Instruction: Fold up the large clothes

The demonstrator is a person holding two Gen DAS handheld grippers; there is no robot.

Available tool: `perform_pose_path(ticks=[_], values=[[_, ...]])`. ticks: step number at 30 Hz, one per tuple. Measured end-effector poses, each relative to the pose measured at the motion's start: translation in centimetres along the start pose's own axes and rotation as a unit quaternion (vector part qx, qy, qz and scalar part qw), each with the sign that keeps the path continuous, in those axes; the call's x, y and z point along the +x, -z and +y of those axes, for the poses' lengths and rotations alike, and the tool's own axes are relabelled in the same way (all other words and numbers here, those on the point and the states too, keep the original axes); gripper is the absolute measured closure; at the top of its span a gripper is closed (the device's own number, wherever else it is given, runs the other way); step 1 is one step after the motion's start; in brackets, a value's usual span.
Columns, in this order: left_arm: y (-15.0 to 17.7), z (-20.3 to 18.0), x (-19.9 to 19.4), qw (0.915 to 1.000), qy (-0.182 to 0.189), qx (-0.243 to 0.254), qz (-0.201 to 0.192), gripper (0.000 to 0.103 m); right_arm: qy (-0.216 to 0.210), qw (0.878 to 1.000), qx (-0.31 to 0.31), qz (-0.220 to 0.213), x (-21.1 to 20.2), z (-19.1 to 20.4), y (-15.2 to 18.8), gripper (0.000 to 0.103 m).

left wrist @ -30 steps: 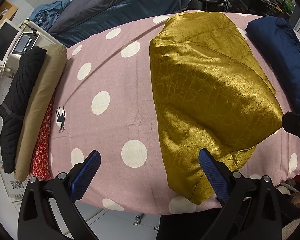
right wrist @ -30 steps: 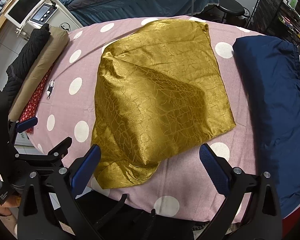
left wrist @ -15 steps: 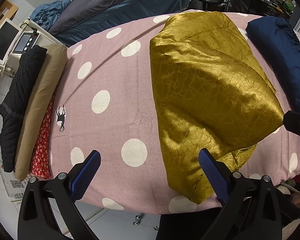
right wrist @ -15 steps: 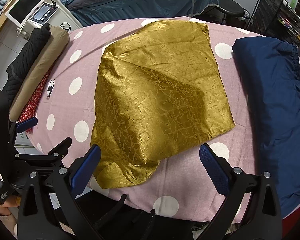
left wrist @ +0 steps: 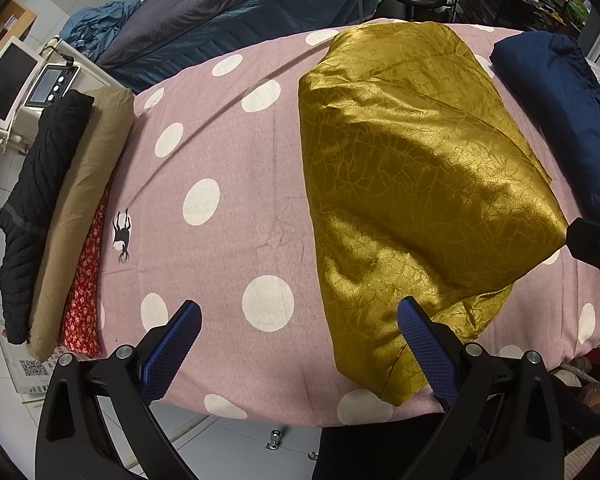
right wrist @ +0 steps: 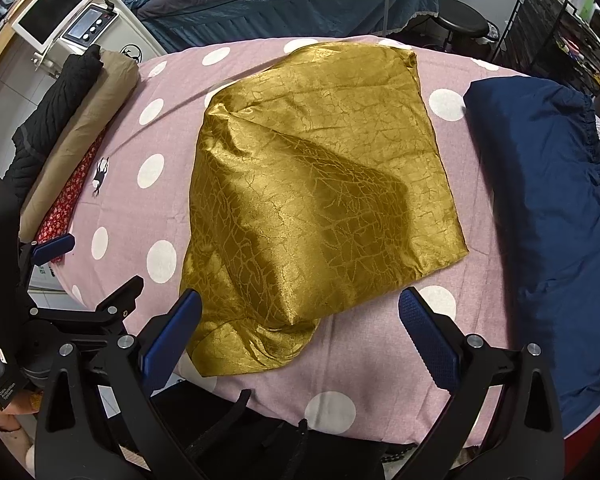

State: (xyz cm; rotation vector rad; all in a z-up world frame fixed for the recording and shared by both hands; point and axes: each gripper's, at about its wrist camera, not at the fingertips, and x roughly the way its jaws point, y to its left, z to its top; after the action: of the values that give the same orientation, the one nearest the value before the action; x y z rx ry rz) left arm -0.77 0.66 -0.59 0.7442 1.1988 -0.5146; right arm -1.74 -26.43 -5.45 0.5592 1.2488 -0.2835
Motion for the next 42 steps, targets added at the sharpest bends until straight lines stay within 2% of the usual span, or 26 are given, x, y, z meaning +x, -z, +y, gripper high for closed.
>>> perform_pose_path(ticks=[33,36,38,42], values=[[0.6,0.1,0.8,0.9999,0.005,-0.009,0.009,0.007,0.01,1.0,-0.005,-0.014,-0.2,-0.1,0.2,0.006],[0.5,1.7,1.4,0.999,0.007,-0.044,0.001,0.007,0.018,0.999,-0.022,-0.025,-0.5,0.3,0.2,0.006],[0.5,3.5,2.2,0.9964,0.016,-0.083,0.003,0.007,0.024,0.997,-0.06,-0.043,-1.0,1.3,0.2,0.006],[1.5,8.7,4.2,0.984,-0.003,-0.178,0.004,0.007,0.011,0.985,-0.16,-0.055,-1.3,4.1,0.7,0.006]])
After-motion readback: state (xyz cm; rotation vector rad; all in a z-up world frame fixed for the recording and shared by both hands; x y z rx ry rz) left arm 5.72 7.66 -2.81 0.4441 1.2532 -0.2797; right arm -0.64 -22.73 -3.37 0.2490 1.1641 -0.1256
